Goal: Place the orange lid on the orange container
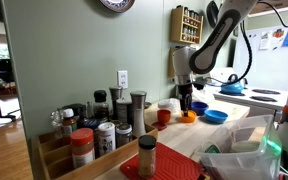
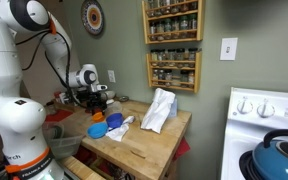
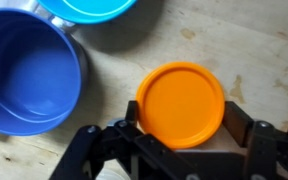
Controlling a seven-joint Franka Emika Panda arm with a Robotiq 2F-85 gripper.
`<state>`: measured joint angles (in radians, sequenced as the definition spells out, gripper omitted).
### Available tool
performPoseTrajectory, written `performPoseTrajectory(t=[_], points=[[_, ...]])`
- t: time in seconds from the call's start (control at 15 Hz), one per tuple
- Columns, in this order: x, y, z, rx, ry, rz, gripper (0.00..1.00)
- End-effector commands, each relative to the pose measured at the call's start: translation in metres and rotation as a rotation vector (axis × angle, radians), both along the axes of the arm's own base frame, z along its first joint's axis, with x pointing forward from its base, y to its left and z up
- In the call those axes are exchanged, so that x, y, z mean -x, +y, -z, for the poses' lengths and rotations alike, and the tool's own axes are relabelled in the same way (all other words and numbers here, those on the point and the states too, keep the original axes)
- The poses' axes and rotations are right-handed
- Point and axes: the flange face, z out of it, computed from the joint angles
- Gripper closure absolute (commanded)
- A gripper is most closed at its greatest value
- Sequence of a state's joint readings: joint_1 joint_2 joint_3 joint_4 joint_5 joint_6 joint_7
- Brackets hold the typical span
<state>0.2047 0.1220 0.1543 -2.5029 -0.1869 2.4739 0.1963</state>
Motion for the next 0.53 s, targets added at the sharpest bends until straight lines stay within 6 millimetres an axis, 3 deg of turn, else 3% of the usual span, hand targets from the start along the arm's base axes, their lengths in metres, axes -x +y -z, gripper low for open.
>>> performPoseTrajectory(t=[0.0, 0.07, 0.13, 0.47], points=[[0.0044, -0.0036, 0.0045, 0.013, -0.004, -0.006, 0.39], [0.0045, -0.0035, 0.0053, 0.011, -0.001, -0.006, 0.29], [0.0042, -0.0030, 0.0059, 0.010, 0.000, -0.005, 0.07], [0.0047, -0.0024, 0.0026, 0.014, -0.004, -0.006, 0.00]])
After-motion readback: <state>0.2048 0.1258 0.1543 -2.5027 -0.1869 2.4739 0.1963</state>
